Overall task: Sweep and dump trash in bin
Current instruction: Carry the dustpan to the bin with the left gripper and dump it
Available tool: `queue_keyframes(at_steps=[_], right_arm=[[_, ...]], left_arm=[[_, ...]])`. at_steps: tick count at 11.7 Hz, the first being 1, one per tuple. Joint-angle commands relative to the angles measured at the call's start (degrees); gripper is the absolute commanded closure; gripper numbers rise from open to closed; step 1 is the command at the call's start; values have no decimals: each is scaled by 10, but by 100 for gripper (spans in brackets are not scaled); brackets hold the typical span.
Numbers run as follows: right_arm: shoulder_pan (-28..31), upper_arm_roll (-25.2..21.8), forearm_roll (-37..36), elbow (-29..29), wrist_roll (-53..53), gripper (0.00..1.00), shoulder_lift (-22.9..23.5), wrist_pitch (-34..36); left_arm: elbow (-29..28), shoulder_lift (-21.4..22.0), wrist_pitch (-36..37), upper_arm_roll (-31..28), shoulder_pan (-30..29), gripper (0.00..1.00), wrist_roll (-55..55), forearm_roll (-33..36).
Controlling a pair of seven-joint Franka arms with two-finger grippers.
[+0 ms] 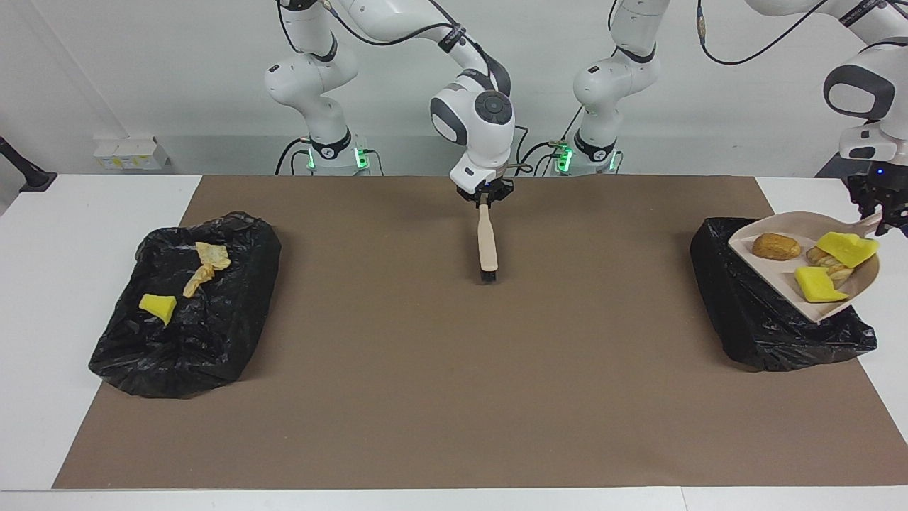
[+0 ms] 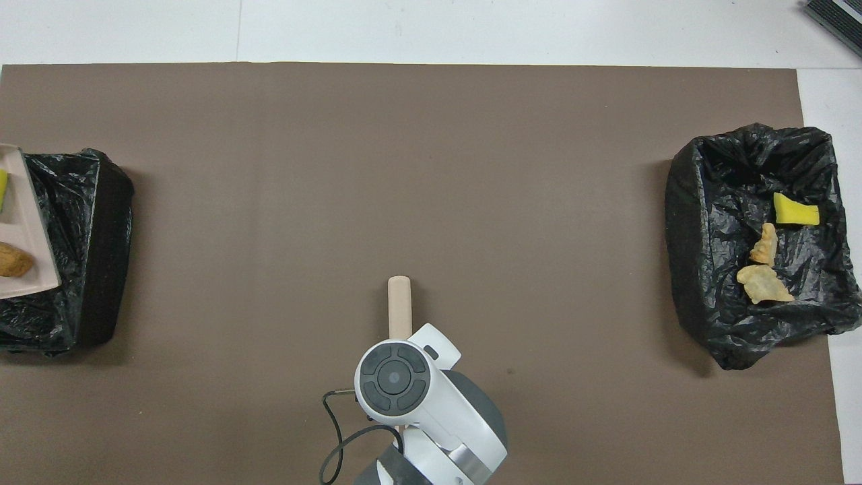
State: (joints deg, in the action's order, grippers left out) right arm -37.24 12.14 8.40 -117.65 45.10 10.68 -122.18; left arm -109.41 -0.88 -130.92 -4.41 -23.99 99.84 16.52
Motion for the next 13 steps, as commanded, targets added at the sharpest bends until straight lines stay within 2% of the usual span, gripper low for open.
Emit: queue_keyframes(at_steps=[1, 2, 3, 5, 7, 11, 13], right_arm=[[-2, 0, 17, -20, 8, 100, -7, -25], [-1, 0, 17, -15, 9, 78, -5, -22], [0, -1, 17, -7, 10, 1, -1, -16], [3, -2, 16, 28, 12, 0, 13, 17], [15, -5, 11, 63, 10, 0, 12, 52], [84, -6, -24, 143, -41, 0, 6, 149], [127, -7, -33, 204, -87, 0, -6, 219]], left_arm=[[6, -6, -35, 5, -4, 100, -7, 101], [5, -5, -36, 5, -2, 100, -7, 132], [4, -4, -37, 5, 2, 100, -8, 175], [-2, 2, -36, 5, 9, 100, -17, 257], [-3, 4, -36, 5, 10, 100, -28, 284], [-3, 29, -25, 5, 27, 100, -34, 340], [-4, 35, -12, 12, 29, 100, -45, 345]])
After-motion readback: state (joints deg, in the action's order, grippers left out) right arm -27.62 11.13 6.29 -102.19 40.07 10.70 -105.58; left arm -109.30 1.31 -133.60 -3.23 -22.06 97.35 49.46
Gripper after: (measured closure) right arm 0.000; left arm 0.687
